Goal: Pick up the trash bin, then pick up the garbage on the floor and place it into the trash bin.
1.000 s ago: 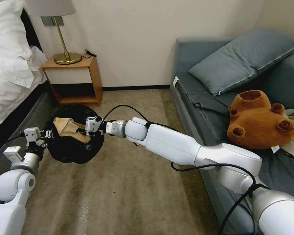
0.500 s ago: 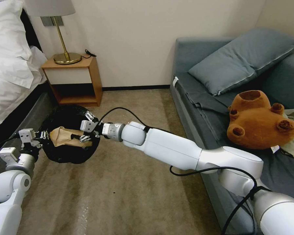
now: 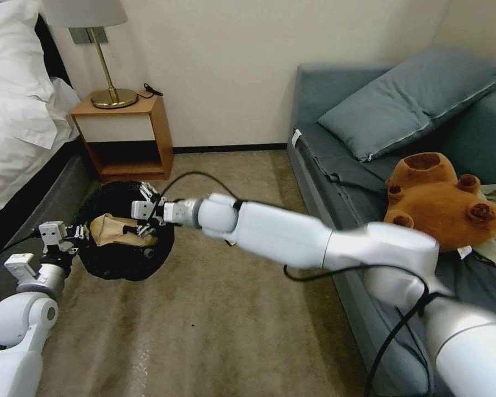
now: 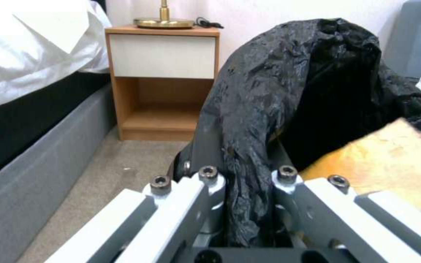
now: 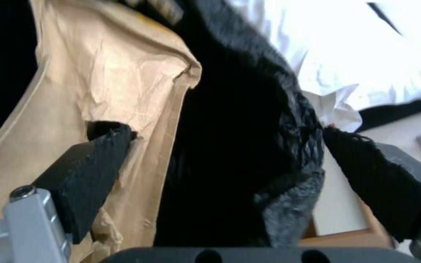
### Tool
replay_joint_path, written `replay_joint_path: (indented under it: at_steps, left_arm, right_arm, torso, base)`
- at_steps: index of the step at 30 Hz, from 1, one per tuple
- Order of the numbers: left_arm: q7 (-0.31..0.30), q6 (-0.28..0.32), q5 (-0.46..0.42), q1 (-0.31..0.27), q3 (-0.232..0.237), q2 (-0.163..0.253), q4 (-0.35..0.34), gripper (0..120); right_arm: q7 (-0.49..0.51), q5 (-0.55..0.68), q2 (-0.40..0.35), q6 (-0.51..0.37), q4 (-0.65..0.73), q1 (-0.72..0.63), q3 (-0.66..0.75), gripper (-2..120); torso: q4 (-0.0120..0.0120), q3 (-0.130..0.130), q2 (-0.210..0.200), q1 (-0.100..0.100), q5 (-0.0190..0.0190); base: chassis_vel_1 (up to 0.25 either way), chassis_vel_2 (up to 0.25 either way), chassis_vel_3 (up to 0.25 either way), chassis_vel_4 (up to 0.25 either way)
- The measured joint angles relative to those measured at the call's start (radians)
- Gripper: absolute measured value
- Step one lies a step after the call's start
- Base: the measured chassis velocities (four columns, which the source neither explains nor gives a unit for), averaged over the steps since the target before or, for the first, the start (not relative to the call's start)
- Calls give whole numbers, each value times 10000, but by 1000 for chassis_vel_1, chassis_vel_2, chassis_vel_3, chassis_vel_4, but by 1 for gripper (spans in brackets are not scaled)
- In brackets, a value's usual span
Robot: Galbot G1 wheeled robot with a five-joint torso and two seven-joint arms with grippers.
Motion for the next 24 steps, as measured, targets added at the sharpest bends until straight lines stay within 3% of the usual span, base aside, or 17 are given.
replay_joint_path:
  at_steps: [7,15,20,24]
  left_arm:
    - [7,-5,100,-46,39,-82,266,5]
    - [70,-139,101,-12,38,-101,443,5]
    - [77,-208,23,-18,-23,-93,523,5]
    - [80,-297,-180,12,-260,-23,577,5]
  right_arm:
    - [-1188,-754,421,223,-543,1141,-655,100]
    - [-1959,-1539,1030,807,-1567,1549,-678,100]
    - [-1572,-1329,1034,812,-1796,1551,-380,100]
    - [-345,272,1026,301,-1547,1481,-18,100]
  torso:
    - [1,0,0,0,-1]
    - [3,0,0,0,-1]
    - [-3,1,0,0,-2]
    - [-2,0,0,0,-1]
  base:
    - [0,0,0,0]
    - [0,0,0,0]
    - [0,0,0,0]
    - [0,0,0,0]
